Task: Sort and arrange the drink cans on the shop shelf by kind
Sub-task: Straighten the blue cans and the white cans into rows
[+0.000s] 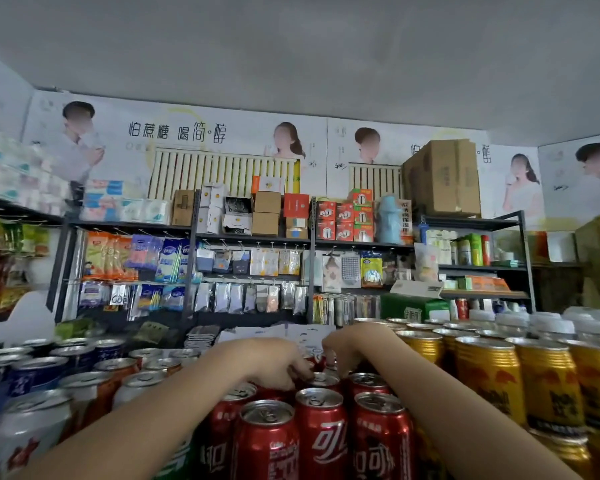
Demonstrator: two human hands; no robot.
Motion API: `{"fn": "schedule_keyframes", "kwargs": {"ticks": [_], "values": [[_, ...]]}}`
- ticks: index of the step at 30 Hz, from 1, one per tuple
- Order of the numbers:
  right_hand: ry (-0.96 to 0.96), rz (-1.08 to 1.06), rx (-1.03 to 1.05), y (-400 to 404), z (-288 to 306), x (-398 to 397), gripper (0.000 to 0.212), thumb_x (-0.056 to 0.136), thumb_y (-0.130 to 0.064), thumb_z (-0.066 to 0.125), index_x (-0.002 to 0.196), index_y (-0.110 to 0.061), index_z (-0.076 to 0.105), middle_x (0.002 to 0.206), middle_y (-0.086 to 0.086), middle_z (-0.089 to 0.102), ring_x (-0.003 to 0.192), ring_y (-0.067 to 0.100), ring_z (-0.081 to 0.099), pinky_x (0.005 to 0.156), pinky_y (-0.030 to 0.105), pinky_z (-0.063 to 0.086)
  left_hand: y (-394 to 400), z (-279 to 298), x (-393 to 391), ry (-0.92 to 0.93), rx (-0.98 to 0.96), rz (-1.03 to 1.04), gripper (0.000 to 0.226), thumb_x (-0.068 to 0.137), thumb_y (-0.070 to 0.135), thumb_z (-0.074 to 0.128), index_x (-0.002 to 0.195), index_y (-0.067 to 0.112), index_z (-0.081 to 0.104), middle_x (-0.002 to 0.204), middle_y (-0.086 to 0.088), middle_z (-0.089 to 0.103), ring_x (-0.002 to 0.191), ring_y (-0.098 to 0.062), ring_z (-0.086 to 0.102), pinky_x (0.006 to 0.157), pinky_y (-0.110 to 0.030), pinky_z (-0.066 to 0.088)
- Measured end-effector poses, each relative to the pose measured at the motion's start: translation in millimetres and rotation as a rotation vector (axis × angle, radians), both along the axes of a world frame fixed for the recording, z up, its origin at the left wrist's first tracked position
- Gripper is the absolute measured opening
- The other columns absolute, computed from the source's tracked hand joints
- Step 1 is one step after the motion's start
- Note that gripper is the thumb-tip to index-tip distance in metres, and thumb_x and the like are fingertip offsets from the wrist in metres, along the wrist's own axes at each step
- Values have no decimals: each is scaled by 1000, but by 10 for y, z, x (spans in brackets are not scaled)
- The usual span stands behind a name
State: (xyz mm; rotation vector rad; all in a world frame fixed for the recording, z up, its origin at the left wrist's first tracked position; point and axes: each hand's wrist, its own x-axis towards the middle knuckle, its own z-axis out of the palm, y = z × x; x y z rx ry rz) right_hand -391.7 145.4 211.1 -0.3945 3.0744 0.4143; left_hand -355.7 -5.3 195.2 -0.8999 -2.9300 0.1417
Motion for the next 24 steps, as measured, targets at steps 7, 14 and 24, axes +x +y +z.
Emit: {"fn": "schedule_keyframes", "kwargs": {"ticks": [7,14,24], "values": [[57,56,-209,41,197,64,52,79,-24,70,125,-8,49,128,7,51,112,25,51,90,32,45,20,-48,-24,17,-16,-4,45,89,7,47,131,23,52,132,-1,54,116,-22,52,99,-35,42],[189,77,-342,168,571,207,56,78,-24,72,122,-10,41,129,10,48,114,27,48,97,37,45,10,-58,-54,-26,69,-22,42,89,10,52,131,15,52,132,-3,54,118,-20,51,102,-34,40],[229,350,-441,-253,910,755,51,80,-16,69,116,-17,33,111,4,49,105,22,51,84,26,43,-191,355,58,-137,1077,-82,73,66,28,78,130,21,43,128,2,55,119,-17,50,100,-34,40]]}}
